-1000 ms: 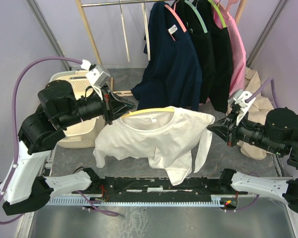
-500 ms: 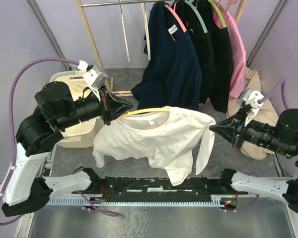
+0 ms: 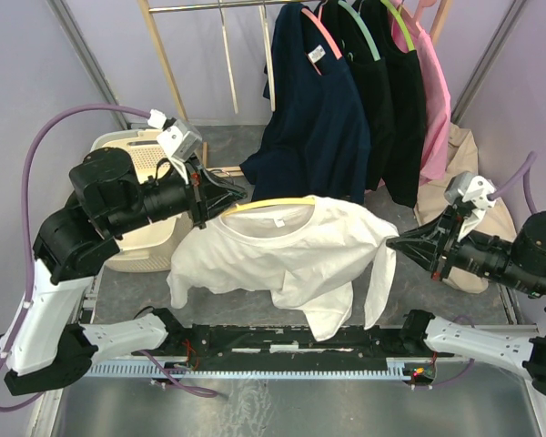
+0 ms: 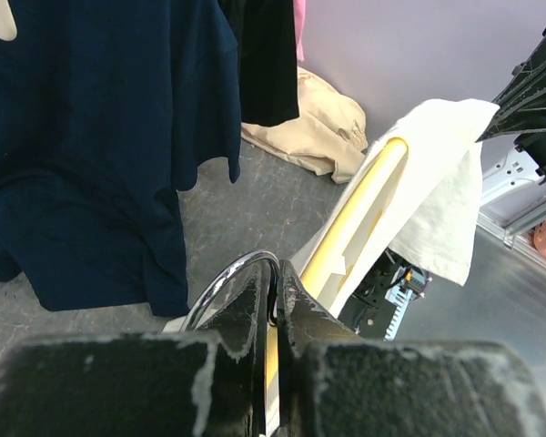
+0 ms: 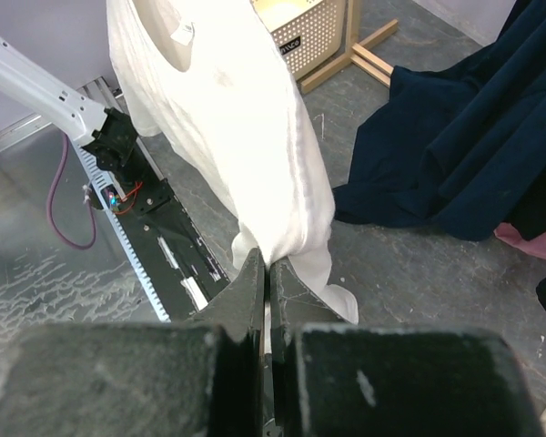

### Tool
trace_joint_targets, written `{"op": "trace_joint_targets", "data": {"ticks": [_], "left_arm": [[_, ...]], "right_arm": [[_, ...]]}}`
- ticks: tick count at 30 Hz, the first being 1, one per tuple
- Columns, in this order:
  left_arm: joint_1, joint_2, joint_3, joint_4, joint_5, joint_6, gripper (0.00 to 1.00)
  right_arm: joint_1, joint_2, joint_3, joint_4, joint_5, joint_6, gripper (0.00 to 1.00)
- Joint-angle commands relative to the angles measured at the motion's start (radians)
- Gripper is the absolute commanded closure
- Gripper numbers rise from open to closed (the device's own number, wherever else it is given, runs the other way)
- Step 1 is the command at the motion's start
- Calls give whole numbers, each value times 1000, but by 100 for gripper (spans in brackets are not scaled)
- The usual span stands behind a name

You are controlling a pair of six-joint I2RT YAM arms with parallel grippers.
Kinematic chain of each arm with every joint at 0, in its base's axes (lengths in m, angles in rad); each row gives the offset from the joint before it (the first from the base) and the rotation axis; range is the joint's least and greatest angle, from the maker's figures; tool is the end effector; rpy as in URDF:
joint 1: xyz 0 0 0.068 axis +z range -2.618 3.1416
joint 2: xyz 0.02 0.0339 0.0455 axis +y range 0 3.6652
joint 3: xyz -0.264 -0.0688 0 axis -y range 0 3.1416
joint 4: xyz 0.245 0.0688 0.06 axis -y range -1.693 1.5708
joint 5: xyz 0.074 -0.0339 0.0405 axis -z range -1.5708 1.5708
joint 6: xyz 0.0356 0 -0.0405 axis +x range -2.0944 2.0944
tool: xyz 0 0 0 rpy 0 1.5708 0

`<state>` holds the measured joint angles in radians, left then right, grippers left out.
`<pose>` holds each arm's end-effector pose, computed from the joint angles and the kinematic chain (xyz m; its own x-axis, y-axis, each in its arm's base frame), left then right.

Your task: Place the t-shirt on the hanger

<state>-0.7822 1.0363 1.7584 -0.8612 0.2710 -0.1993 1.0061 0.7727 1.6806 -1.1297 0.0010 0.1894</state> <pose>0.0904 -0.1033 0.5326 -0.2681 -0.0025 -0.9634 0.8305 0.5061 -0.2325 0.0222 0.0349 0.5037 -0.2746 -0.0816 -0.9581 -0.8070 0.5614 0.1834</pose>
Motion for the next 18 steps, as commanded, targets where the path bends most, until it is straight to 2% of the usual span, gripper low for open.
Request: {"op": "trace_joint_targets", "data": {"ticks": [1,9,18], "left_arm": [[-2,-1,6,95,22,38,97],[-3,1,-6,102,18,38,97],[-3,-17,-39,99,-7,43,97]], "right_arm": [[5,43,29,86,-9,-4,99],[5,103,107,101,-35,-23,99],[5,41,93,146,-37,-25,99]]}}
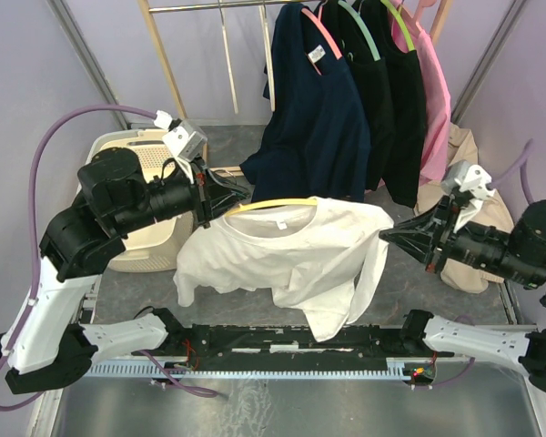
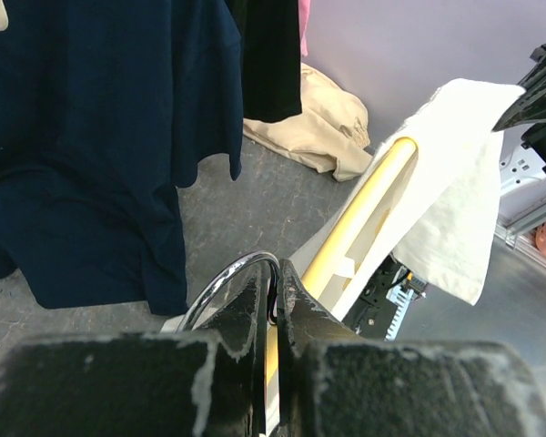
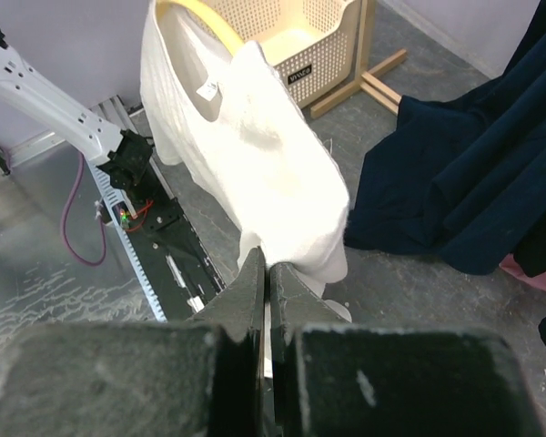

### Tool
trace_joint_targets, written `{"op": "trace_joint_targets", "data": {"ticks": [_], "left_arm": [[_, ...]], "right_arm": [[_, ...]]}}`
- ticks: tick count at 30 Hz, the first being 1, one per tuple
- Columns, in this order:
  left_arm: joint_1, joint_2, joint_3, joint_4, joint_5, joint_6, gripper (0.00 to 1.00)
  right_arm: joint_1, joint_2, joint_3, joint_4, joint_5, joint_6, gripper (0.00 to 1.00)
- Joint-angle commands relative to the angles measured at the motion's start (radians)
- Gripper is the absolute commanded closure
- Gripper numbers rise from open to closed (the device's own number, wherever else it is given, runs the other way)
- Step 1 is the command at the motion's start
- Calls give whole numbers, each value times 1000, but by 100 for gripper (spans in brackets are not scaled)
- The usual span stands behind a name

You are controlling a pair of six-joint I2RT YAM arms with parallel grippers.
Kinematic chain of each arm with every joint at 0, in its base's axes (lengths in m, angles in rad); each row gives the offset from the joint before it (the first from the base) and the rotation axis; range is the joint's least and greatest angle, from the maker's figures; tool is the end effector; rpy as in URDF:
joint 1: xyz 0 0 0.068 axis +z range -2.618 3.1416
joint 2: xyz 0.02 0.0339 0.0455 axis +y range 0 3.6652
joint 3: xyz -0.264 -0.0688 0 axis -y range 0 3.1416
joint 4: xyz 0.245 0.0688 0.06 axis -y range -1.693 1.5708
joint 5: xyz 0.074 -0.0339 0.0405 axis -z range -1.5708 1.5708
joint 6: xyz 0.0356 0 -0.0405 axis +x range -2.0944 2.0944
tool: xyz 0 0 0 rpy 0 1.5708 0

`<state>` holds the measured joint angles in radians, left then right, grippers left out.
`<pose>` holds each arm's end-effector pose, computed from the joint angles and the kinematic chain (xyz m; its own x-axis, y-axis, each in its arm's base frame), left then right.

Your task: Place the t-shirt on the hanger

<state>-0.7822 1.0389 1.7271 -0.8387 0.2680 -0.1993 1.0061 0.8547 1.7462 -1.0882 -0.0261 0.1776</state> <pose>0.0957 -0.1084 0.5267 -0.2756 0.0047 -0.9613 0.8272 0.5105 -0.2347 0.0321 0.0524 0.5195 -0.2546 -0.0718 -0.9644 -0.8262 0.5344 0.1783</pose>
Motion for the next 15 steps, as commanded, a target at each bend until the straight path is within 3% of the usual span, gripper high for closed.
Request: {"op": "trace_joint_targets", "data": {"ticks": [1,15], "left_arm": [[-2,-23,-15,76,-5,43,97],[-3,-19,-34,111,-38,26,97]], "right_arm": [[4,-57,23,110,-11,-13,99],[4,-48,-60,153,-101,3,99]]}}
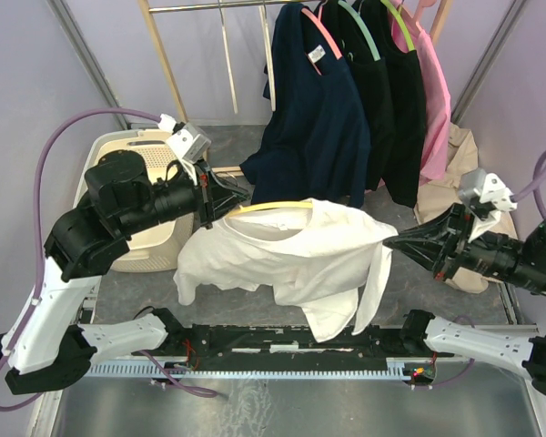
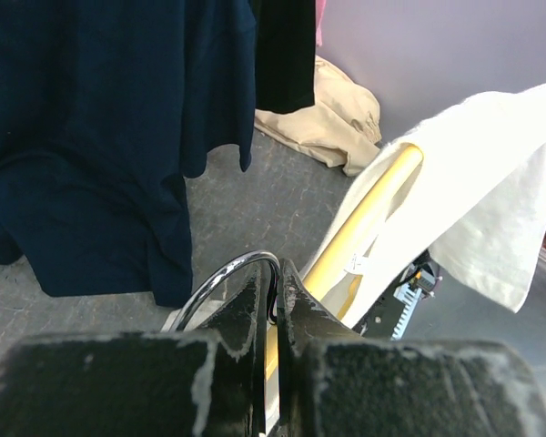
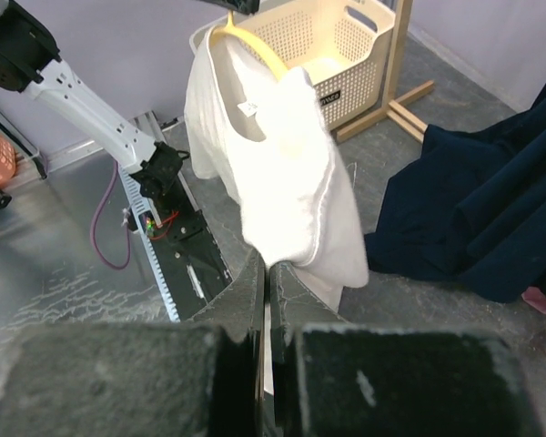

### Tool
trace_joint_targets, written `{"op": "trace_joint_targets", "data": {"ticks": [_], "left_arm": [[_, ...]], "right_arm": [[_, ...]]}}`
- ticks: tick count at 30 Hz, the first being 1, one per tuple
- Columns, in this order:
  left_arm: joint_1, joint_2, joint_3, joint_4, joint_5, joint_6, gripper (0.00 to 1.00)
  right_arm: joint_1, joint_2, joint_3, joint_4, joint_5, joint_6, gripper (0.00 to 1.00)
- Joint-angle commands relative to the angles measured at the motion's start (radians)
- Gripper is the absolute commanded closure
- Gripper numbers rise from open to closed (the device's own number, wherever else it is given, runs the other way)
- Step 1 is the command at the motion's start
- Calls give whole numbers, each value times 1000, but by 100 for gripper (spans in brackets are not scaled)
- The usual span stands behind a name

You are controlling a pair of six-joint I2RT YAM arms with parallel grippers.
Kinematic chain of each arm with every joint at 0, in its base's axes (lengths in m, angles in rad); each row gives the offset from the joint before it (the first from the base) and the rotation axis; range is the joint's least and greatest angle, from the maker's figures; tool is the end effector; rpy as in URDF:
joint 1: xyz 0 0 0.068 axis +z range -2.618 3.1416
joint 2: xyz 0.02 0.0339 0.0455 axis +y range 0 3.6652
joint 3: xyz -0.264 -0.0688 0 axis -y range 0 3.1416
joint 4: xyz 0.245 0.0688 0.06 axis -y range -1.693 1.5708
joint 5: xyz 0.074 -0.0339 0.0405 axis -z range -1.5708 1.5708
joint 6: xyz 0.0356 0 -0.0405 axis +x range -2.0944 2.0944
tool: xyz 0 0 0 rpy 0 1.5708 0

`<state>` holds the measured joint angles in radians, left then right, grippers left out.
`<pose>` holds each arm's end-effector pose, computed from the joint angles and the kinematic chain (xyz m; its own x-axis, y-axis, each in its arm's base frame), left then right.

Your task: Place the t-shirt on the hanger

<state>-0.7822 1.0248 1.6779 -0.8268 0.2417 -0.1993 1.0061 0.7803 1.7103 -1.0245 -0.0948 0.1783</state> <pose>0.0990 -0.1103 0.5169 -0.2888 0.0159 -0.9573 0.8105 0.5364 -0.2356 0.0184 0.0353 0.5212 -0.2078 0.0019 -0.9782 -0.8683 0.4601 0.1854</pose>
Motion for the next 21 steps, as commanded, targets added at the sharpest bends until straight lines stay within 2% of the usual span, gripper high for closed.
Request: {"op": "trace_joint_targets", "data": {"ticks": [1,12,15,17,19,21], "left_arm": [[-3,-2,22,106,-5,23,97],[-4,12,10,144,41,9,97],[-3,-4,4,137,16,14,97],[-2,-9,20,115,-1,22,97],[-3,-7,39,104,-6,27,97],[-3,-1,46,102,-10,28,97]], "right_arm": [[4,29,-31,93,-32,4,99],[4,38,-17,99,-33,4,99],[5,21,-1,50,42,9,99],[4,-8,6,-18,151,32,99],[4,-31,-4,-64,224,54,94],[4,-43,-13,-115,298,89,83]]}}
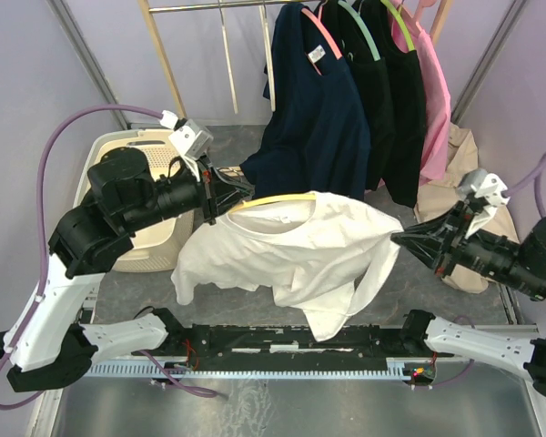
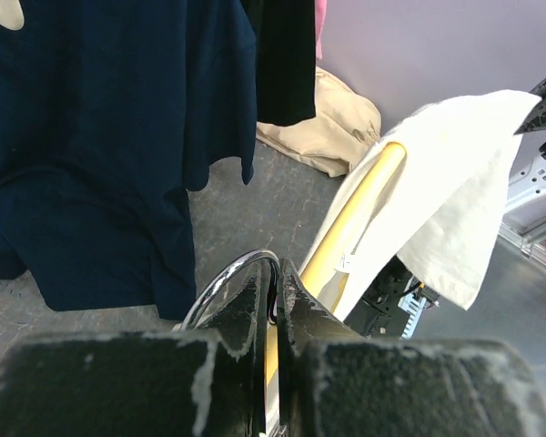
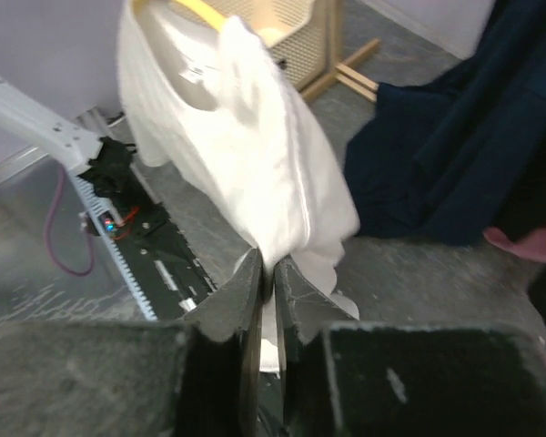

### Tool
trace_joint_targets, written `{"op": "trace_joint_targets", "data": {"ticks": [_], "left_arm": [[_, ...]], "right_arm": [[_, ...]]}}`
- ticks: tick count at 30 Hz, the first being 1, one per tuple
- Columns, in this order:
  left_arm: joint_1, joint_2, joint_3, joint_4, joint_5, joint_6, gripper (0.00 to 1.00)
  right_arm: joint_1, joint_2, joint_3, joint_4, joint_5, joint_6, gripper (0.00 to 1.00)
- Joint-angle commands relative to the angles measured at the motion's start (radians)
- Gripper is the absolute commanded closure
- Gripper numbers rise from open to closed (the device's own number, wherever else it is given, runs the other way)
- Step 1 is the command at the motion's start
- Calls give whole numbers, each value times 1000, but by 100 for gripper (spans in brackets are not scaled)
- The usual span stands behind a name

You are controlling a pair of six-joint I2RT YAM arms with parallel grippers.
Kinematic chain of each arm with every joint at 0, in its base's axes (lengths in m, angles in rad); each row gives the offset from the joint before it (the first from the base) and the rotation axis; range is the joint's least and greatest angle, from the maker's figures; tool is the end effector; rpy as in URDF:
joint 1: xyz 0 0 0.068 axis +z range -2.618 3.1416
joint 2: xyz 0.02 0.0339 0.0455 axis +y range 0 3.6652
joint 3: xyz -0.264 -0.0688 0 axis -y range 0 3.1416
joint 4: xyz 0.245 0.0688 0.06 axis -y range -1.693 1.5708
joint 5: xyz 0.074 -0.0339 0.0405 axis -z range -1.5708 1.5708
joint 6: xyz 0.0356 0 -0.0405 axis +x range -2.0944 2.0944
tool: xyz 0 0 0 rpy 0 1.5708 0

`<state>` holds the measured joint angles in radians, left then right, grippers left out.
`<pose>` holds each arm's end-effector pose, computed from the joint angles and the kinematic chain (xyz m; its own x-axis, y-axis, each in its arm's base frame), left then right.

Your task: Place the t-shirt on the hanger

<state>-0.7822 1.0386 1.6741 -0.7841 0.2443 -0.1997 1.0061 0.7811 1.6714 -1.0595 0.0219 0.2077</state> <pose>0.1038 -0.1153 0.5186 -0.2723 -0.0008 -0.9622 0.8158 0.5301 -0.2313 0.0264 0.0402 0.5091 -0.2600 -0.0251 -0.9653 -0.7965 0.5707 0.1997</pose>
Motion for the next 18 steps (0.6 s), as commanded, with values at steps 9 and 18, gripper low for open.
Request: {"op": "trace_joint_targets", "data": {"ticks": [9,18], "left_arm": [[-3,46,101,65,-51,16,97],[-2,184,209,68,-47,-9,97]], "right_arm": [[3,2,183,-243,280,141,43],[4,111,10,62,-45,136,51]]}}
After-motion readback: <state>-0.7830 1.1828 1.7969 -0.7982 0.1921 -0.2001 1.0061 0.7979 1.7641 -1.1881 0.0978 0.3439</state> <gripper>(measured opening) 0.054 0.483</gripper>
